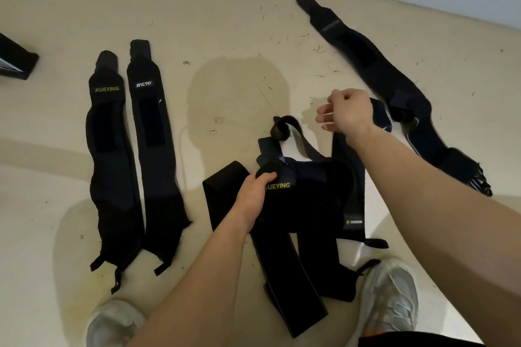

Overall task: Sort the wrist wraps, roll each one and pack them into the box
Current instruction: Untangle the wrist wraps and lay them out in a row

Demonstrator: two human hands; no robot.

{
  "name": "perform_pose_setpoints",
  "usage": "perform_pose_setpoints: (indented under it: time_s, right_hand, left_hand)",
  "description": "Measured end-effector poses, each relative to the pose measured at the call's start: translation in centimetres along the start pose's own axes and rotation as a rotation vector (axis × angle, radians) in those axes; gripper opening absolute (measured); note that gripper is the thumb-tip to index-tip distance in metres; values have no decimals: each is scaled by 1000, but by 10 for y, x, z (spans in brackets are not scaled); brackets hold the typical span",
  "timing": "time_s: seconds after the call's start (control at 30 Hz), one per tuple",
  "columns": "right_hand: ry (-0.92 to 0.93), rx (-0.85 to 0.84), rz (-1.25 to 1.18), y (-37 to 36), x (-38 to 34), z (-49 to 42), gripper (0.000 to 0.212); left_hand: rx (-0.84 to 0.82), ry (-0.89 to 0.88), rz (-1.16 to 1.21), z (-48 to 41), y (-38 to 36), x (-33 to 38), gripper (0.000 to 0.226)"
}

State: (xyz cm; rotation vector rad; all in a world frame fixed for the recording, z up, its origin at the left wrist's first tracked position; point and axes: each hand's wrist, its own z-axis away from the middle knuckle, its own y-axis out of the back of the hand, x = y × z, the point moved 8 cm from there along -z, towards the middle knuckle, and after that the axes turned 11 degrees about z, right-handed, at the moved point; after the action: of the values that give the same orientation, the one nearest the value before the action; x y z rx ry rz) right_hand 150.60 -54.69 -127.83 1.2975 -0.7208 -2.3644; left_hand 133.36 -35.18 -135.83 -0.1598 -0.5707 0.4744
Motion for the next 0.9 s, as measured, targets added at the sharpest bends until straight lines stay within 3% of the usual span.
perform_pose_setpoints:
  time_s: [0.07, 0.1, 0.2, 0.27, 0.37, 0.43, 0.67, 0.77, 0.9]
  right_hand:
    - [99, -47, 277, 1, -1, 1, 19]
    - [135, -152, 466, -8, 4, 7, 24]
    - [109, -534, 869, -37, 50, 31, 86]
    - [119, -491, 933, -36, 66, 36, 92]
    - [151, -274, 887, -20, 72, 32, 47]
    - [113, -234, 750, -8, 72, 32, 23]
    - [78, -195, 379, 34, 44, 35, 29]
    - [28, -229, 276, 35, 41, 37, 22]
    - [-17, -150, 135, 45, 37, 41, 21]
  left_hand:
    - [0, -7, -46, 5, -3, 2, 20]
    - [6, -10, -61, 7, -4, 2, 21]
    - [38, -6, -68, 12, -2, 2, 26]
    - [45, -4, -82, 15, -1, 2, 24]
    - [28, -29, -156, 19, -6, 3, 24]
    - [4, -59, -236, 21, -13, 5, 19]
    - [-38, -358, -356, 59, -61, 50, 20]
    - [-222, -213, -481, 65, -89, 31, 16]
    - [-244, -56, -626, 62, -78, -2, 6]
